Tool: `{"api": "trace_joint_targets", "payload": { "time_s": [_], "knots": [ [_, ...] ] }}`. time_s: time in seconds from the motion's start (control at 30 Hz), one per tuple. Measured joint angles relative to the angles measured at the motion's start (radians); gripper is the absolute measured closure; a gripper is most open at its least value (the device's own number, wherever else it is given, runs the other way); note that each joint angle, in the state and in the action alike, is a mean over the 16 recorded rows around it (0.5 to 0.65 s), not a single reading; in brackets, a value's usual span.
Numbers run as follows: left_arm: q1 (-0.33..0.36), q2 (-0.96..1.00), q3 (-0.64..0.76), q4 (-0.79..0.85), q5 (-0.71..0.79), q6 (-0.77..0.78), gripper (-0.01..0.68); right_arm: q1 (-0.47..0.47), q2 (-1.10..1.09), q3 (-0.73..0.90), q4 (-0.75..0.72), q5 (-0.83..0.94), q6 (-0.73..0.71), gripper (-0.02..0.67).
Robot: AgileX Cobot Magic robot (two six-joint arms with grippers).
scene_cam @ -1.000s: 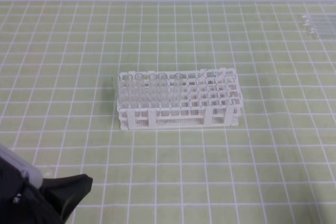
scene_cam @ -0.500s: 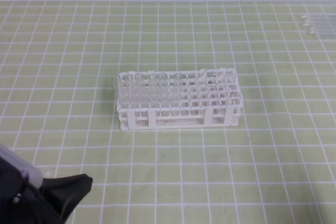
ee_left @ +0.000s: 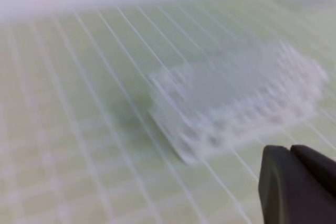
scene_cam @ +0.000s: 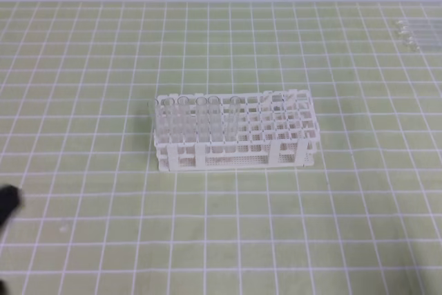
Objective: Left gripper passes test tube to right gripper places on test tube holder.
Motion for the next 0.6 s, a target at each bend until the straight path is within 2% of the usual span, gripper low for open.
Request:
{"api": "trace_joint_targets", "payload": {
  "time_s": [0.23, 0.37, 0.5, 0.6],
  "knots": [
    [0.39, -0.186, 0.06, -0.266, -0.201, 0.401, 0.675, 0.0, 0.0, 0.0, 0.0, 0.0, 0.0, 0.666],
    [0.575, -0.261, 0.131, -0.424, -0.305, 0.59, 0.675, 0.0, 0.0, 0.0, 0.0, 0.0, 0.0, 0.666],
    [0.704, -0.326, 0.222, -0.553, -0.389, 0.73, 0.675, 0.0, 0.0, 0.0, 0.0, 0.0, 0.0, 0.666],
    [0.754, -0.359, 0.29, -0.605, -0.414, 0.773, 0.675, 0.0, 0.0, 0.0, 0.0, 0.0, 0.0, 0.666]
  ]
}}
